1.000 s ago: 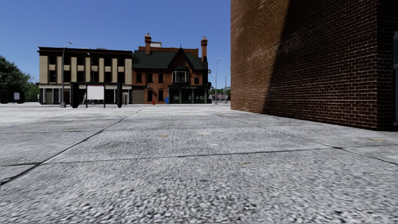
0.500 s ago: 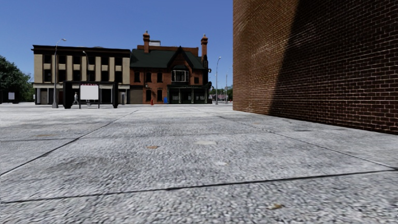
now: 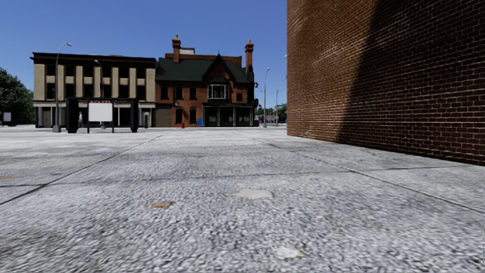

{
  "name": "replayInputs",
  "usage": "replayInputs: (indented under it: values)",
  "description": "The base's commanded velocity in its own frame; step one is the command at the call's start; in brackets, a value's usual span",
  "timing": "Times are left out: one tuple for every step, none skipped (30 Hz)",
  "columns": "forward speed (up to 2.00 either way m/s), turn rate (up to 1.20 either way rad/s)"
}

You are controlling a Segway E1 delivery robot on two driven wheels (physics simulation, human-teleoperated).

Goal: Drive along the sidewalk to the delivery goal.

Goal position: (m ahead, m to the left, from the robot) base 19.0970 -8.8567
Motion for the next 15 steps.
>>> replayInputs:
  values:
    - [2.0, 0.0]
    - [2.0, 0.0]
    - [2.0, 0.0]
    - [2.0, 0.0]
    - [2.0, 0.0]
    - [2.0, 0.0]
    - [2.0, 0.0]
    - [2.0, 0.0]
    - [2.0, 0.0]
    - [2.0, 0.0]
    - [2.0, 0.0]
    - [2.0, 0.0]
    - [2.0, 0.0]
    - [2.0, 0.0]
    - [2.0, 0.0]
